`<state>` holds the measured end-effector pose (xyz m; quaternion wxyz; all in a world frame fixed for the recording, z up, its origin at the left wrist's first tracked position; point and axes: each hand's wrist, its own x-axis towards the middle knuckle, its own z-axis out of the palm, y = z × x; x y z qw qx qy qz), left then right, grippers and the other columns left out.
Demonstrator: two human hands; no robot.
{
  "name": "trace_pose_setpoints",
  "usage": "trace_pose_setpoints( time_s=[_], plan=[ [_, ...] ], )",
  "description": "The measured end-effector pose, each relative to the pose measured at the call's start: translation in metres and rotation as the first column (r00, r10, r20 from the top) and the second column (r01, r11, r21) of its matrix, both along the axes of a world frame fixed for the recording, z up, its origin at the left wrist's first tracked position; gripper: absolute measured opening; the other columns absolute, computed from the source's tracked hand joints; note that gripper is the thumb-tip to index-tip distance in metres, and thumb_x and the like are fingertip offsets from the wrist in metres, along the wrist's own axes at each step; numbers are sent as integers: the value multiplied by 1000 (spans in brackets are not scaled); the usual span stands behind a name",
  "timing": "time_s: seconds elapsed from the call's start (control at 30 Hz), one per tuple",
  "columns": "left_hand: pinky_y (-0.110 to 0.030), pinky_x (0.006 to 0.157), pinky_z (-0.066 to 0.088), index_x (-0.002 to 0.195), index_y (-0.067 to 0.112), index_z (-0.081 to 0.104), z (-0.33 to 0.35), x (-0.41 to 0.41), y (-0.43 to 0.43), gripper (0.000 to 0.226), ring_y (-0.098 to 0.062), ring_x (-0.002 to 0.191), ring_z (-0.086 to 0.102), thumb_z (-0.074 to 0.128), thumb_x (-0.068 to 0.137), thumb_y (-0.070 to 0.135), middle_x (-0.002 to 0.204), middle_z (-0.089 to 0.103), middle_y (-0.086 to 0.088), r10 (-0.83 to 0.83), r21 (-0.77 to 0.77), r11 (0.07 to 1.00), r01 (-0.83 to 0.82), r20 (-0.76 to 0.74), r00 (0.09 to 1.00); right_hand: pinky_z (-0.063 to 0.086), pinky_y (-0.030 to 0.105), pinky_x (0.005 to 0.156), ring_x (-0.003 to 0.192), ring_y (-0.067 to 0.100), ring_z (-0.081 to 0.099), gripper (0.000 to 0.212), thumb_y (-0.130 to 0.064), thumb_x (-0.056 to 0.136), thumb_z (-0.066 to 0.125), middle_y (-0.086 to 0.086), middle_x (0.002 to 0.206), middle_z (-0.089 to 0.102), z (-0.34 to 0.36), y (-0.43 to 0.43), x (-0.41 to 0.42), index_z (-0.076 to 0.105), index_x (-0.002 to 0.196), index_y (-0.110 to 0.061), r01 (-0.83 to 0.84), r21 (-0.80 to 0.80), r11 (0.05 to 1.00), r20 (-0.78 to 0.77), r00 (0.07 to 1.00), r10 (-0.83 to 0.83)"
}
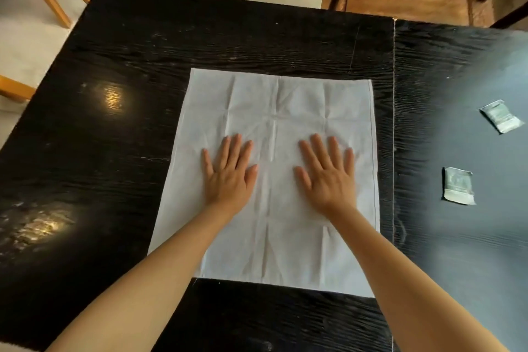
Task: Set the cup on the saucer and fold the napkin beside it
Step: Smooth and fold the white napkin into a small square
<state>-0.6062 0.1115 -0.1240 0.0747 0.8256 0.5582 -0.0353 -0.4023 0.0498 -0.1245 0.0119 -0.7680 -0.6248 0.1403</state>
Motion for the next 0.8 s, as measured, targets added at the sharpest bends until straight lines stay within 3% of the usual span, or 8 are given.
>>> trace_pose_setpoints(
  time_s=[0.13,0.23,0.37,0.47,0.53,0.67,0.8],
  plan=[
    [-66,108,18,144,19,34,-4,6,0,60,-26,141,29,25,91,45,152,33,-6,10,7,1000,-10,-36,999,-1,50,118,147,25,0,64,-58,90,13,-4,159,8,0,-14,36,10,149,-32,132,5,991,36,991,-132],
    [-67,108,14,145,18,32,-3,17,-5,64,-29,142,26,21,89,47,153,30,-9,41,-21,999,-42,-50,998,-8,48,118,147,21,-8,69,-58,88,4,-2,160,-2,5,-24,52,1,150,-27,199,-57,978,92,977,-193],
    [-57,112,-7,149,28,3,4,38,30,64,-18,147,-2,-1,88,48,160,2,2,41,-40,998,-40,13,999,-10,47,116,147,23,-8,64,-46,94,10,6,160,-2,17,27,22,3,150,-16,221,46,974,18,975,-222],
    [-53,114,-9,149,28,6,3,48,81,52,-12,147,-4,15,99,39,160,3,7,42,-44,998,-39,64,997,-10,44,116,146,22,-9,54,-34,100,20,3,160,-1,13,94,-18,6,150,-20,-4,68,998,-107,994,12],
    [-51,115,-8,149,30,9,-3,41,107,51,-11,146,-3,19,99,37,159,4,9,32,-26,999,-31,42,999,-10,45,117,146,21,-10,53,-38,100,17,-1,160,-1,4,123,-28,6,150,-25,-78,40,996,-100,992,82],
    [-45,118,-5,149,30,13,-10,12,136,53,-13,147,-2,22,98,42,159,4,9,18,29,999,-20,44,999,-6,46,118,147,23,-3,57,-52,95,17,-5,160,4,-11,129,10,9,148,-35,9,64,998,1,1000,-9],
    [-41,119,-6,149,29,6,-11,1,146,57,-13,146,-6,19,97,47,160,-1,7,40,23,999,-41,26,999,-2,45,119,147,23,-2,57,-51,95,16,-3,160,4,-12,108,61,8,149,-33,152,61,987,35,987,-154]
  ],
)
